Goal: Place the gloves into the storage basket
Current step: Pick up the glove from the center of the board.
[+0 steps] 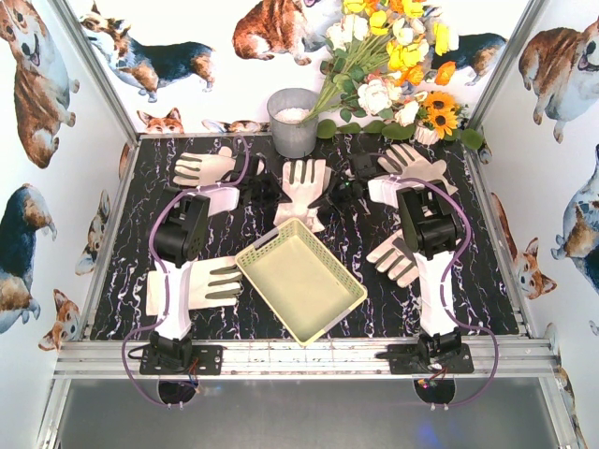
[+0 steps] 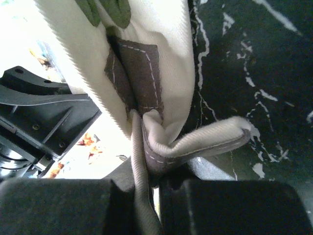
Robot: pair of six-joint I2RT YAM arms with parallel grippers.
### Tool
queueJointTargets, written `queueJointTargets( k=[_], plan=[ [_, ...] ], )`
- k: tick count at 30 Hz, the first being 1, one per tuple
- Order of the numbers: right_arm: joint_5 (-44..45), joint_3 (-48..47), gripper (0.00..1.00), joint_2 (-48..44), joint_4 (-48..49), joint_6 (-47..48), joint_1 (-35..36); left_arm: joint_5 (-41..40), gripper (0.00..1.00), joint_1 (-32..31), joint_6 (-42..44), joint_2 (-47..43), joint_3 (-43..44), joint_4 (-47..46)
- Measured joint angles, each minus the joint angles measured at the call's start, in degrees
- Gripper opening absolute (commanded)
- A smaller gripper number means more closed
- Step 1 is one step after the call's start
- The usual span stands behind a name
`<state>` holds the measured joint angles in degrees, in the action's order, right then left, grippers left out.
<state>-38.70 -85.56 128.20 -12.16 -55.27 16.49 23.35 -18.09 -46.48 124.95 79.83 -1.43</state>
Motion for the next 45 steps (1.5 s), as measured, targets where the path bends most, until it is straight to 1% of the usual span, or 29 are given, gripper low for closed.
queueJointTargets(
  k=[6, 9, 12, 18, 22, 25, 30, 34, 36, 39, 45],
  plan=[
    [1.90, -2.10, 0.00, -0.13, -4.55, 3.78, -0.33, -0.48, 0.49, -0.48, 1.18, -2.05, -0.68, 1.55],
    [2.89, -1.97, 0.00, -1.11, -7.39, 5.90, -1.31, -1.51, 0.58, -0.83, 2.97, -3.65, -0.55, 4.44],
    [3.30, -0.37, 0.00, -3.61, -10.05, 8.28, -3.72, -2.29, 0.63, -0.87, 5.01, -4.85, 0.59, 8.15],
    [4.22, 4.59, 0.00, -11.13, -16.06, 14.05, -8.41, -4.17, 0.65, -0.92, 8.66, -7.82, 4.52, 14.21],
    [4.35, 9.62, 0.00, -16.28, -18.53, 17.64, -9.20, -4.57, 0.65, -1.88, 9.38, -9.25, 7.82, 15.82],
    [4.31, 14.86, 0.00, -20.11, -19.56, 19.28, -9.55, -4.15, 0.65, -3.93, 9.11, -8.96, 10.25, 16.06],
    [4.22, 21.81, 0.00, -25.33, -19.85, 20.13, -11.02, -1.25, 0.65, -9.57, 6.97, -5.01, 14.05, 15.23],
    [4.24, 24.11, 0.00, -28.46, -19.67, 20.24, -11.63, 1.01, 0.65, -14.08, 5.99, 1.05, 17.66, 15.23],
    [4.24, 24.65, 0.00, -29.64, -19.47, 20.24, -11.63, 1.55, 0.66, -15.74, 5.92, 2.80, 17.75, 15.89],
    [4.31, 25.44, 0.00, -31.10, -19.26, 20.22, -11.61, 1.86, 0.66, -16.90, 5.55, 3.74, 17.14, 16.26],
    [4.26, 26.40, 0.00, -31.91, -18.75, 19.37, -11.61, 3.45, 0.65, -16.17, 4.48, 4.04, 16.90, 15.54]
  ],
)
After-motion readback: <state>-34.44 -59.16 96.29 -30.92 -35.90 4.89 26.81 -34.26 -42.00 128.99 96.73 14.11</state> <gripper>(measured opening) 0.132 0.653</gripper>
